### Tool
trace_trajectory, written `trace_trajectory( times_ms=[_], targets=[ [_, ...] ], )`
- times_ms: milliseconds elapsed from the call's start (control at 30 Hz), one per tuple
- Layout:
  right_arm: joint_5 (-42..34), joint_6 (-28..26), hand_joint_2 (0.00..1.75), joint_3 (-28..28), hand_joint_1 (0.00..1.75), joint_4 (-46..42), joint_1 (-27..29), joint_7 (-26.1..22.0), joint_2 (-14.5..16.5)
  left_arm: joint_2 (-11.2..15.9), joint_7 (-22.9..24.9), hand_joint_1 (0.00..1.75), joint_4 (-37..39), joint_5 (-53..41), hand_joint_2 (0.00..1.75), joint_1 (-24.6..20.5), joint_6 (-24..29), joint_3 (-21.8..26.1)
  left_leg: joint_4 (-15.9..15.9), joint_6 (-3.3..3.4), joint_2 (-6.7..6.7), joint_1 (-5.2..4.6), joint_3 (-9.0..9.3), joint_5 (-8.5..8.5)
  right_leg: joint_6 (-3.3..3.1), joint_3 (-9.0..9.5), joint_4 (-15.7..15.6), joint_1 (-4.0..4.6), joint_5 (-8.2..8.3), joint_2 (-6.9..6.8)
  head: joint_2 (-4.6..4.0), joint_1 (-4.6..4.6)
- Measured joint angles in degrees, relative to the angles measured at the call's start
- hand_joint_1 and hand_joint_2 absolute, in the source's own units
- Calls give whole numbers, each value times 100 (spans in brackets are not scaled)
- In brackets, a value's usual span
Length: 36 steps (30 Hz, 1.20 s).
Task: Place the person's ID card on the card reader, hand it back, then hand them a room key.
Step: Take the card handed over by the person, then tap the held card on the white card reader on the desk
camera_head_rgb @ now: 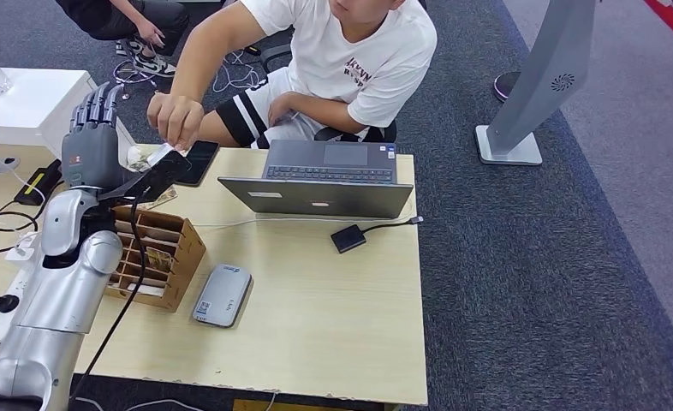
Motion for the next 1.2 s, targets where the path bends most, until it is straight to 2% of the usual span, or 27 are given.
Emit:
trace_trajectory(
  times_ms=[233, 367, 967, 1200],
  targets=[
    [11, 46, 0, 46, 0, -1, -39, 81, -7, 66, 18, 0, 197, -58, 175, -107, -15, -119, 0, 0, 0, 0, 0, 0, 0, 0, 0, 0, 0, 0, 0, -1],
    [11, 59, 0, 63, 0, -1, -53, 88, -7, 73, 18, 175, 234, -80, 175, -119, 0, -126, 0, 0, 0, 0, 0, 0, 0, 0, 0, 0, 0, 0, -1, 0],
    [-11, 67, 0, 113, 0, -3, -70, 131, -11, 124, -82, 175, 326, 32, 175, -78, 29, -129, 0, 0, -1, 0, -2, 0, 0, 0, 0, 0, 0, -1, 0, 0],
    [-108, 8, 0, 112, 0, -3, -59, 157, -26, 149, -298, 175, 141, 168, 175, 284, 132, -128, 0, 0, 0, 0, -1, 0, 0, -1, 0, 0, 0, 0, 0, -1]
  ],
)
